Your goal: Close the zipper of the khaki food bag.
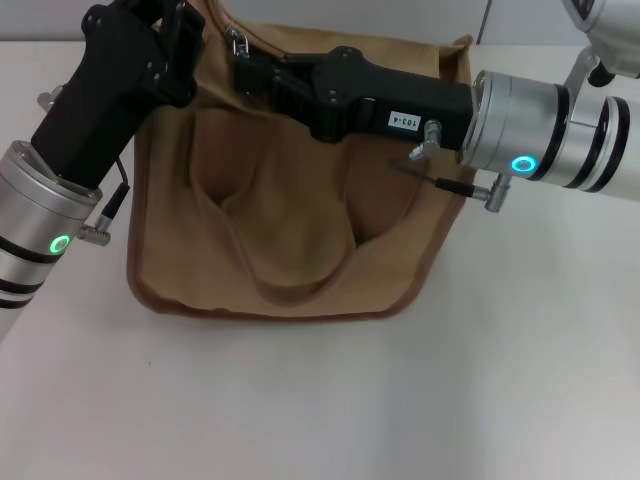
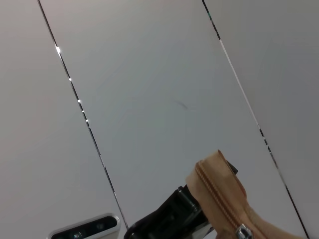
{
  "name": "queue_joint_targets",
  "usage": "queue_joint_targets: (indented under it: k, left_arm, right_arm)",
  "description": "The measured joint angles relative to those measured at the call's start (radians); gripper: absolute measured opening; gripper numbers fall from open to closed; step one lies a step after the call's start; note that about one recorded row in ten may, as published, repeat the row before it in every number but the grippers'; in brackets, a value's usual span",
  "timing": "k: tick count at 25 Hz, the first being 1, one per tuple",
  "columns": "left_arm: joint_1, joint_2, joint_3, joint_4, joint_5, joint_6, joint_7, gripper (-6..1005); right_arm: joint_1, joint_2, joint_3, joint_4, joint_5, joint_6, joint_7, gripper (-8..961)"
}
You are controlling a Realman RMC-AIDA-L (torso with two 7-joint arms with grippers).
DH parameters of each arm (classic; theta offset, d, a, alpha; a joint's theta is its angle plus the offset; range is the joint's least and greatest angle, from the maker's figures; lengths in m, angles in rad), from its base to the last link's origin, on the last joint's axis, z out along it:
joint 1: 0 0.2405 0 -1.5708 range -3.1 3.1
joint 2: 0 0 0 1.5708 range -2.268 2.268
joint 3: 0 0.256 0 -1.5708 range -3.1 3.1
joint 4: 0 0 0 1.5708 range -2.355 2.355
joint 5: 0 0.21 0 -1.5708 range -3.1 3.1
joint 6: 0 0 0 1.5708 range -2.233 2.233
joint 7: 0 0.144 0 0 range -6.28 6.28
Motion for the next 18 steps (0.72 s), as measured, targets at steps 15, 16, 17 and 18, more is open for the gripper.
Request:
queue_joint_targets:
  k: [15,16,17,18]
  left_arm:
    - [0.089,0.007,-0.171,0.011,-0.014,-0.05,0.001,76]
    - [0.092,0.007,-0.177,0.013,-0.014,-0.051,0.001,76]
    - [0.095,0.007,-0.185,0.017,-0.014,-0.051,0.001,76]
    - [0.097,0.007,-0.189,0.021,-0.014,-0.053,0.001,77]
  right_arm:
    - [-0.096,-0.026,0.087,0.003,0.0,-0.011,-0.018,19]
    - [-0.105,-0.03,0.091,0.004,0.0,-0.011,-0.018,20]
    - [-0.116,-0.034,0.095,0.006,0.0,-0.011,-0.017,21]
    - [-0.125,-0.038,0.099,0.009,0.0,-0.011,-0.017,22]
